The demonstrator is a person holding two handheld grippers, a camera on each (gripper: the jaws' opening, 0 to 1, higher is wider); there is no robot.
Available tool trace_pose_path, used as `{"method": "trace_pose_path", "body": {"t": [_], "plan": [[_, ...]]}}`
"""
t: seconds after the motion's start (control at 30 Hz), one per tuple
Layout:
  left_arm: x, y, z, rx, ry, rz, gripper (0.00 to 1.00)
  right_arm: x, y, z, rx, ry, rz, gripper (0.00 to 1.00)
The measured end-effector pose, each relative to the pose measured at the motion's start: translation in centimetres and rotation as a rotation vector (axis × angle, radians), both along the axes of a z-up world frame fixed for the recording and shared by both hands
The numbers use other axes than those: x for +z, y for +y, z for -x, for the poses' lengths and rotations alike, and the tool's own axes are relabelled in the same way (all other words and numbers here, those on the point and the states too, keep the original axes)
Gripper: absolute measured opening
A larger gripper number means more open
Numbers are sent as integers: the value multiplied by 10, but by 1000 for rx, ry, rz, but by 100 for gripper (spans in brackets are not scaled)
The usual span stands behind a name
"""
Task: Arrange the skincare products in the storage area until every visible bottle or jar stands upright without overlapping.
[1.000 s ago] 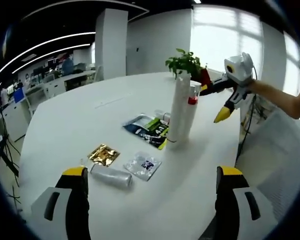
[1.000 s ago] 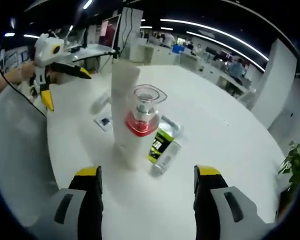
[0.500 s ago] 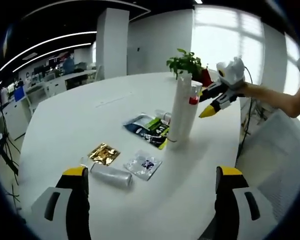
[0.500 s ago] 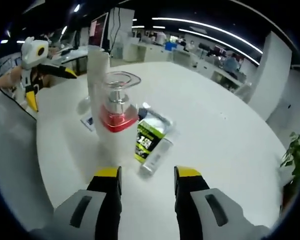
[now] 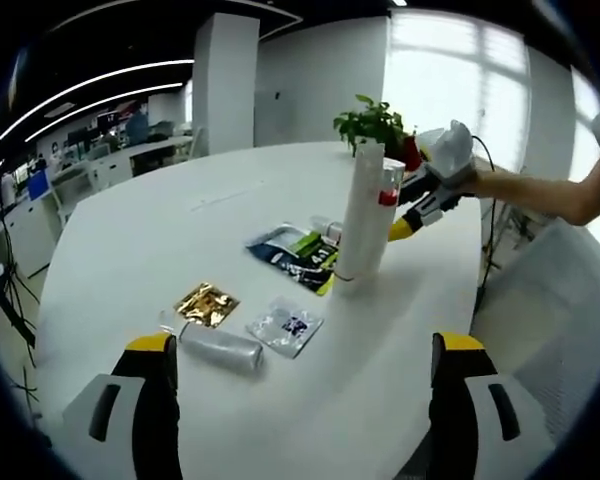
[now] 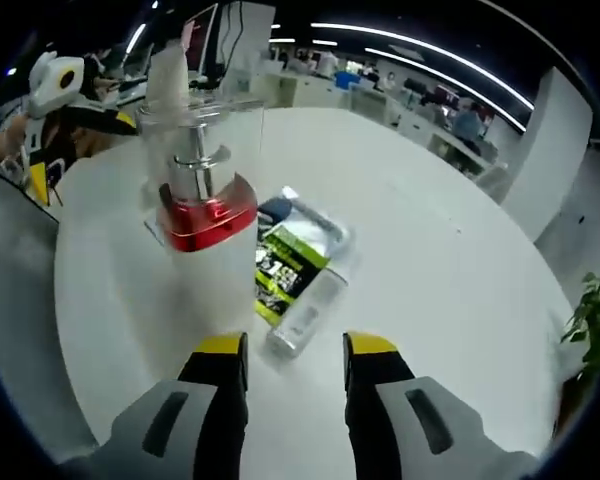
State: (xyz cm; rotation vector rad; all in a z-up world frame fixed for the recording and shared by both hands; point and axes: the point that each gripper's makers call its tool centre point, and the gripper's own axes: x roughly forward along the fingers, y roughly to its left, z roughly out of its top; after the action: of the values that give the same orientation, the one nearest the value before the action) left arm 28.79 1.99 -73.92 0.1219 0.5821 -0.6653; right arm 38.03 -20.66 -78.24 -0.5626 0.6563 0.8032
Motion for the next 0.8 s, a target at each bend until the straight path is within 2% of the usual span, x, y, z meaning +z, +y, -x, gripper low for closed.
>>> {"method": "trace_pose_path", "body": {"t": [0.8], "plan": [[-5, 0, 4, 5, 29, 6, 96, -23, 8, -23, -23, 65, 17, 33]]}}
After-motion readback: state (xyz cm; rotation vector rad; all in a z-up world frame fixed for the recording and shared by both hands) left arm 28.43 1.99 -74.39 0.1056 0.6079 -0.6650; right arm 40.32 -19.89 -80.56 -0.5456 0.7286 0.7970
